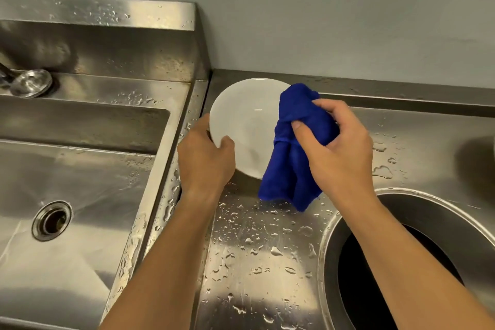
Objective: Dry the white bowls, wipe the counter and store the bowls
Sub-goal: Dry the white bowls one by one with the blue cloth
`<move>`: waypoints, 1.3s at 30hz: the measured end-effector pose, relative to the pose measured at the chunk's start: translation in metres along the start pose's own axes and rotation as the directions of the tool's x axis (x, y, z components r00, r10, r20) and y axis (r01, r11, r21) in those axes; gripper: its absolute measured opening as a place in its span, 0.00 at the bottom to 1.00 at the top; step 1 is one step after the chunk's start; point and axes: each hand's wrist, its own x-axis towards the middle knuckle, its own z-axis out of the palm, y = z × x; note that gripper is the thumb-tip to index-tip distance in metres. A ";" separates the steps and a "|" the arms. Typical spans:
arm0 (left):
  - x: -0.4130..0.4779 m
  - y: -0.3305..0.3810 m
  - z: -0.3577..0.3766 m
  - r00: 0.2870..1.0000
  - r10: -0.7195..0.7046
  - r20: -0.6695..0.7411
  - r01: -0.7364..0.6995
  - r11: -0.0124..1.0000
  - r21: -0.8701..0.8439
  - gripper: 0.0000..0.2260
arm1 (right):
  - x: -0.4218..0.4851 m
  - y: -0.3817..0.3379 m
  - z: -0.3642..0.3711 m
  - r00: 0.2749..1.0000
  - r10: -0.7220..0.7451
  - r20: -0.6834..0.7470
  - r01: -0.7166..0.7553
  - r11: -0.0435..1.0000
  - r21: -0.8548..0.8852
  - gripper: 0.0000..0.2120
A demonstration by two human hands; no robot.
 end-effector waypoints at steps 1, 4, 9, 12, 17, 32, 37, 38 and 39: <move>0.002 0.002 -0.002 1.000 -0.010 -0.001 0.010 1.000 -0.014 0.20 | 0.000 -0.002 -0.003 1.000 -0.006 0.003 0.006 1.000 -0.002 0.15; 0.008 0.012 -0.009 0.993 -0.089 0.080 0.096 0.992 -0.078 0.22 | 0.000 -0.010 -0.011 1.000 -0.012 0.008 0.012 1.000 -0.003 0.15; 0.001 0.030 -0.027 0.975 -0.104 0.197 0.158 0.945 -0.286 0.30 | 0.000 -0.033 -0.029 1.000 -0.012 -0.007 0.013 0.998 0.058 0.14; -0.013 0.039 -0.039 0.972 -0.126 0.199 0.210 0.847 -0.489 0.30 | 0.000 -0.052 -0.044 0.999 -0.045 -0.030 0.047 0.998 0.051 0.13; -0.044 0.075 -0.053 0.919 -0.187 0.347 0.386 0.611 -0.691 0.22 | 0.008 -0.081 -0.059 0.987 -0.152 -0.047 0.139 0.966 -0.219 0.14; -0.104 0.134 -0.048 0.898 -0.054 0.437 0.391 0.557 -0.733 0.25 | -0.027 -0.090 -0.113 0.951 -0.047 0.304 0.168 0.907 -0.386 0.13; -0.143 0.152 -0.026 0.826 -0.053 0.561 0.479 0.590 -0.650 0.26 | -0.021 -0.090 -0.125 0.988 -0.142 -0.056 0.118 0.942 -0.315 0.16; -0.148 0.158 -0.022 0.820 -0.052 0.570 0.490 0.579 -0.652 0.27 | -0.022 -0.095 -0.124 0.992 -0.122 -0.032 0.113 0.973 -0.200 0.15; -0.149 0.162 -0.019 0.825 -0.047 0.563 0.485 0.571 -0.663 0.27 | -0.025 -0.098 -0.124 0.994 -0.105 0.032 0.108 0.987 -0.116 0.13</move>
